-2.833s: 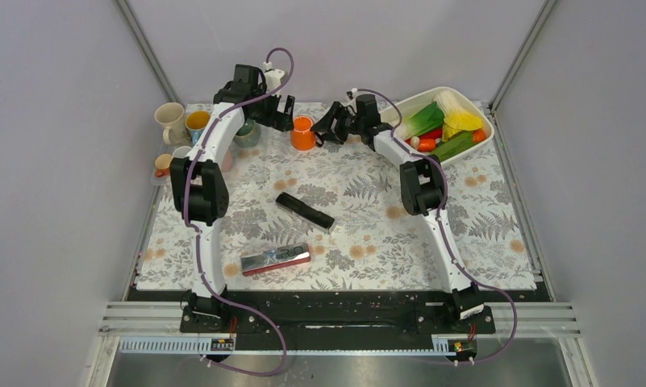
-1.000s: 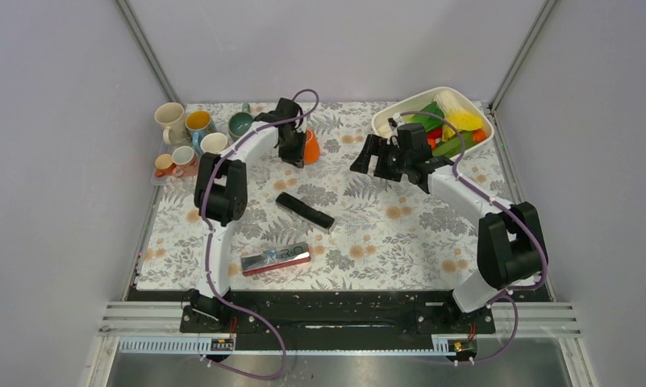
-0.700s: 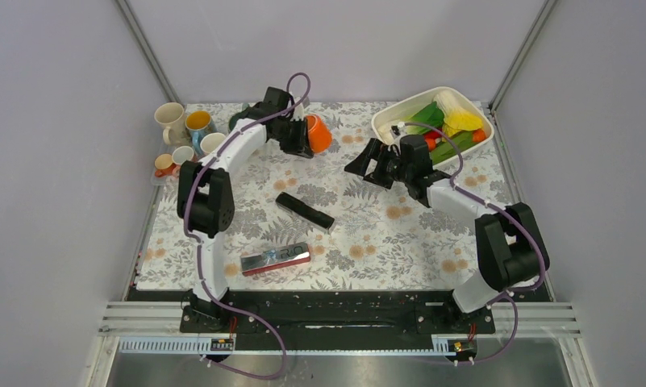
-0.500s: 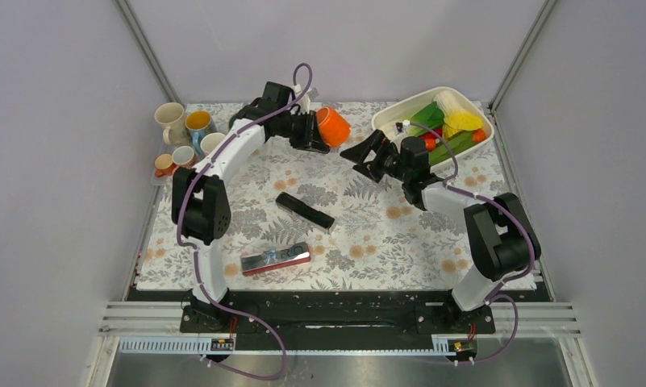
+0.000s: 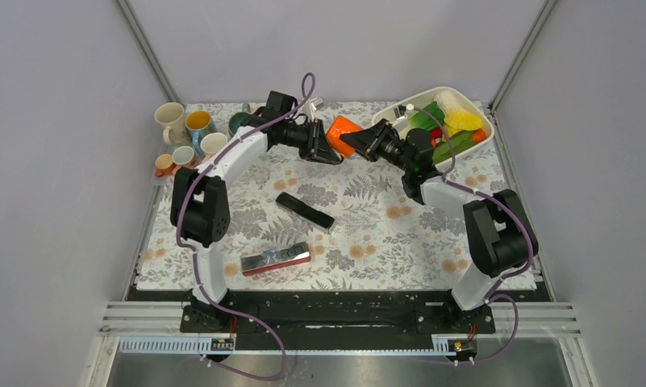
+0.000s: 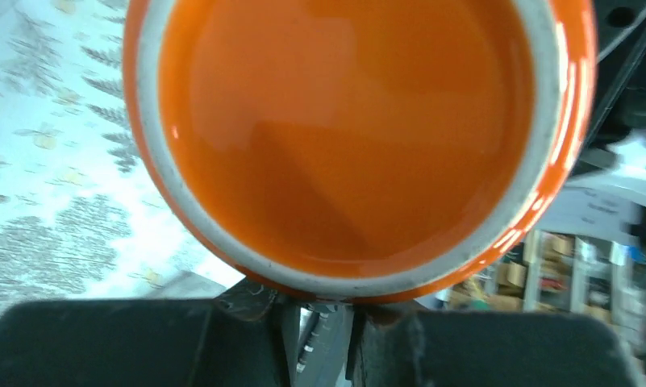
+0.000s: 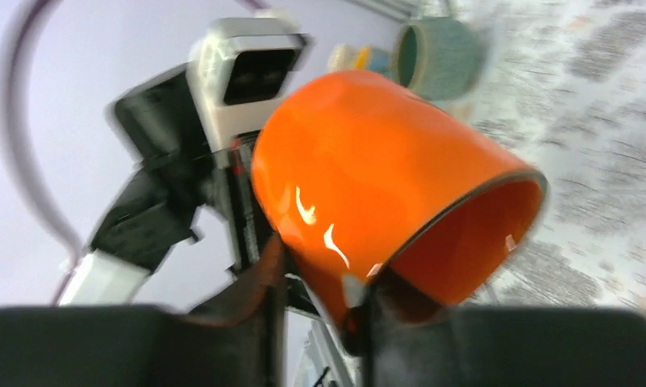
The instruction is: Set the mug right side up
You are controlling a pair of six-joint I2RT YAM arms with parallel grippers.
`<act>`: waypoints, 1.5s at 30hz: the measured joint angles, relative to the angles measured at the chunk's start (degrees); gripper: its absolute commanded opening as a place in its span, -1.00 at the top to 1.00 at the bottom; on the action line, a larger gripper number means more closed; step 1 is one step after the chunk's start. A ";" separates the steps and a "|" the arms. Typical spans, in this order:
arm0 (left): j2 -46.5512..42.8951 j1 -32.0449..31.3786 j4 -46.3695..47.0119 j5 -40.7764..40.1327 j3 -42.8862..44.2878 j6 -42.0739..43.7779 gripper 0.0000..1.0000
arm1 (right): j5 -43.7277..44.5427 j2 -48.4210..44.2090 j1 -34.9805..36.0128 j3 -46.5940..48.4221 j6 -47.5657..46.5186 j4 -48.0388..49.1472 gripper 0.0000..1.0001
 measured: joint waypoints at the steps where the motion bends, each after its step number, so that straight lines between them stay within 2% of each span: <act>1: 0.00 0.59 0.31 1.99 -0.13 -1.36 0.71 | -1.09 0.00 0.00 0.00 -0.22 0.98 1.00; 3: -0.02 1.77 -0.24 7.06 -0.22 -3.96 -0.01 | -3.56 -0.22 0.15 0.15 -0.66 4.92 1.00; 5: -0.31 2.01 -2.01 8.96 -0.11 -1.92 -0.40 | -3.52 -1.22 1.03 1.11 -3.93 3.52 1.00; 7: -0.72 1.66 -5.42 7.17 0.52 3.41 -0.56 | -1.18 -3.08 1.29 2.43 -9.70 -5.64 1.00; 10: -1.16 2.10 -12.26 3.23 3.30 12.00 -0.68 | 3.91 -5.68 0.83 5.75 -24.55 -24.30 1.00; 14: -2.71 4.55 -17.99 -4.13 6.95 20.26 -0.73 | 12.00 -8.04 2.58 12.46 -51.58 -48.19 1.00; 20: -3.52 5.73 -20.74 -12.87 14.51 23.21 -0.74 | 20.96 -11.63 15.61 16.09 -96.85 -73.24 1.00; 23: -3.52 5.20 -20.98 -14.69 15.58 23.34 -0.74 | 23.21 -10.45 19.67 17.11 -110.29 -84.19 1.00; 26: -3.48 4.85 -22.10 -16.00 15.58 23.45 -0.74 | 24.79 -8.02 20.61 18.18 -118.73 -92.30 1.00; 30: -3.48 4.22 -22.71 -17.88 15.54 23.65 -0.72 | 25.88 -5.46 21.68 18.14 -125.24 -97.15 1.00; 36: -3.37 3.34 -22.71 -20.06 15.28 23.37 -0.71 | 26.34 -1.64 24.52 16.11 -129.17 -96.67 1.00; 45: -1.70 1.68 -22.84 -21.07 14.23 23.15 -0.70 | 26.36 1.95 25.97 13.16 -129.66 -94.18 0.96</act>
